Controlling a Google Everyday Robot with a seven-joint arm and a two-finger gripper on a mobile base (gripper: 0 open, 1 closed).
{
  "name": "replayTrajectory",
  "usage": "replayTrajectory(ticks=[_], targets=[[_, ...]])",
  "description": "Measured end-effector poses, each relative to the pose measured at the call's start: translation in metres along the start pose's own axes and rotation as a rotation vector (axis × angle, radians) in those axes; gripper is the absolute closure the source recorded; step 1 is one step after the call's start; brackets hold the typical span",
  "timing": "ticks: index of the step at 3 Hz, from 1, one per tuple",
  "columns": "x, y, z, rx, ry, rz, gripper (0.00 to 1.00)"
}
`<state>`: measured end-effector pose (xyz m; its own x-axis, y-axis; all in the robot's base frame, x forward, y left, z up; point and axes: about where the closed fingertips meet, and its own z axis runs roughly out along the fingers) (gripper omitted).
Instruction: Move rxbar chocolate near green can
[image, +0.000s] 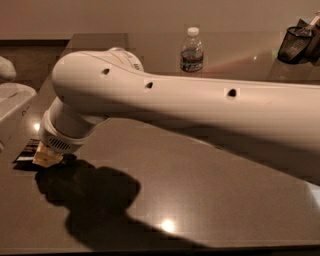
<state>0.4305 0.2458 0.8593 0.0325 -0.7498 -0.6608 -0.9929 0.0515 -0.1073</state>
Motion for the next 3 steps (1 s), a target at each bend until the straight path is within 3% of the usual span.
replayTrajectory(ticks=[1, 3], targets=[[0.018, -0.034, -0.034, 0.097, 0.001, 0.033, 1.00], [0.056, -0.083, -0.069, 0.182, 0.015, 0.088, 1.00]])
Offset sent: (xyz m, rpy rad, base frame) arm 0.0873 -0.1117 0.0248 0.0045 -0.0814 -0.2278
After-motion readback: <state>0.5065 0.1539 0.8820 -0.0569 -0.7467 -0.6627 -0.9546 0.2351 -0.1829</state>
